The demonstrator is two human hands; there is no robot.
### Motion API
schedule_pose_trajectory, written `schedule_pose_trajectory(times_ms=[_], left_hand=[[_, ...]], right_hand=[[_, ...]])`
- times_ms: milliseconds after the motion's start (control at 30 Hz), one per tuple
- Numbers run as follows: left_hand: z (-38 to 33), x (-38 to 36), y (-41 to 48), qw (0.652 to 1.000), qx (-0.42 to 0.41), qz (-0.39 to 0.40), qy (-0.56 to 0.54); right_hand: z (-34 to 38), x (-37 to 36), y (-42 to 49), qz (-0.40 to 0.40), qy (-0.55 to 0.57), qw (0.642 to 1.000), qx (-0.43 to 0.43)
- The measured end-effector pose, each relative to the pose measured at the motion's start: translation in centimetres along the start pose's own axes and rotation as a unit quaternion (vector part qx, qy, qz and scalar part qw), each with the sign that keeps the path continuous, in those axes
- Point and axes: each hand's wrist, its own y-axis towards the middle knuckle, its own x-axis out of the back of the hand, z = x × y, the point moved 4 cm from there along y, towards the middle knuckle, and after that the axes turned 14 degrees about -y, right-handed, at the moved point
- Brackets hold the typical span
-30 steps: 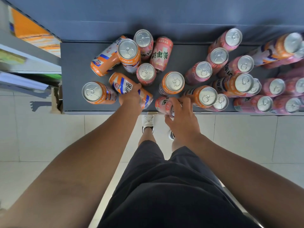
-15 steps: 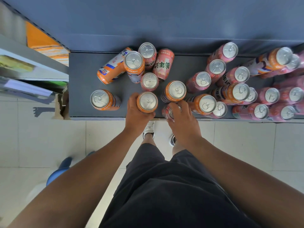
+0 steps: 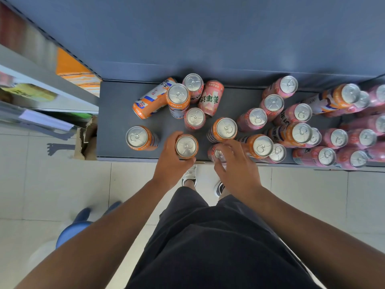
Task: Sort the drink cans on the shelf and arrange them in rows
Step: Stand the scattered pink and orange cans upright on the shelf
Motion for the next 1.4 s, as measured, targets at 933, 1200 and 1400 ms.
schedule_pose_trajectory(times_ms=[933, 1200, 1400], left_hand=[[-10.8, 7.4, 9.8, 0.918, -0.141, -0.041, 0.368], [-6.0, 8.9, 16.3, 0.939, 0.036, 0.012, 0.342], [-2.9, 8.0, 18.0, 0.918, 0.075, 0.085, 0.38]], right_hand=[[0.6, 2.2, 16.9, 0.177, 0.026, 0.98, -0.083], [-0.7, -3.4, 19.6, 0.265, 0.158, 0.923, -0.23], [-0.8, -6.4, 20.2, 0.311, 0.189, 0.879, -0.307]])
